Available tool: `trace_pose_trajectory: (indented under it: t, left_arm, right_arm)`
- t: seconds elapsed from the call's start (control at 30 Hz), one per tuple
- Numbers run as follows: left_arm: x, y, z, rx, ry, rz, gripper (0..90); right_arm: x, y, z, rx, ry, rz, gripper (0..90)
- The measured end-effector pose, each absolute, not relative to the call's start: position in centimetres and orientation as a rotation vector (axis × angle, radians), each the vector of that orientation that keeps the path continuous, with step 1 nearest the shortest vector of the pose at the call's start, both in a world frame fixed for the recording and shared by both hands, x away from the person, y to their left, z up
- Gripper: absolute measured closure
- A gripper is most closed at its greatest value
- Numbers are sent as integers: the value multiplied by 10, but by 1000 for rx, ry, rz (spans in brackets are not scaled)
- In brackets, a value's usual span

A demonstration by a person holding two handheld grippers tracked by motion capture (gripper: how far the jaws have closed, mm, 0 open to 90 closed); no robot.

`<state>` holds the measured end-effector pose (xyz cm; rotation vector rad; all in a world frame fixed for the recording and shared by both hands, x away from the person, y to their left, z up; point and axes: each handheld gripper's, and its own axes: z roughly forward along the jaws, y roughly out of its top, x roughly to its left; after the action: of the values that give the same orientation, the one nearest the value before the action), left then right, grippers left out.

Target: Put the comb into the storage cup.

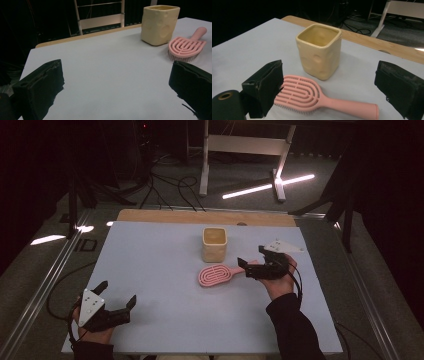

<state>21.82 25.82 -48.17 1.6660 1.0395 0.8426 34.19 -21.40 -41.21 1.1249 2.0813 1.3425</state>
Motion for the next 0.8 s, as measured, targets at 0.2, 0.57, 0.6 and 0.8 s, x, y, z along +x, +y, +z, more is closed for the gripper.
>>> trace_pose_trajectory:
  t: [0.2, 0.57, 0.6, 0.8]
  left_arm:
    - [219, 258, -482, 1671, 1041, 842, 2]
    - [219, 258, -483, 1670, 1041, 840, 2]
    - [219, 258, -483, 1670, 1040, 839, 2]
    - [219, 257, -483, 1671, 1037, 838, 2]
  right_arm:
    - [348, -213, -416, 1145, 2088, 1340, 83]
    - [357, -208, -421, 1153, 2107, 1323, 84]
    - [358, -208, -422, 1154, 2107, 1323, 84]
    - [362, -206, -425, 1174, 2118, 1322, 85]
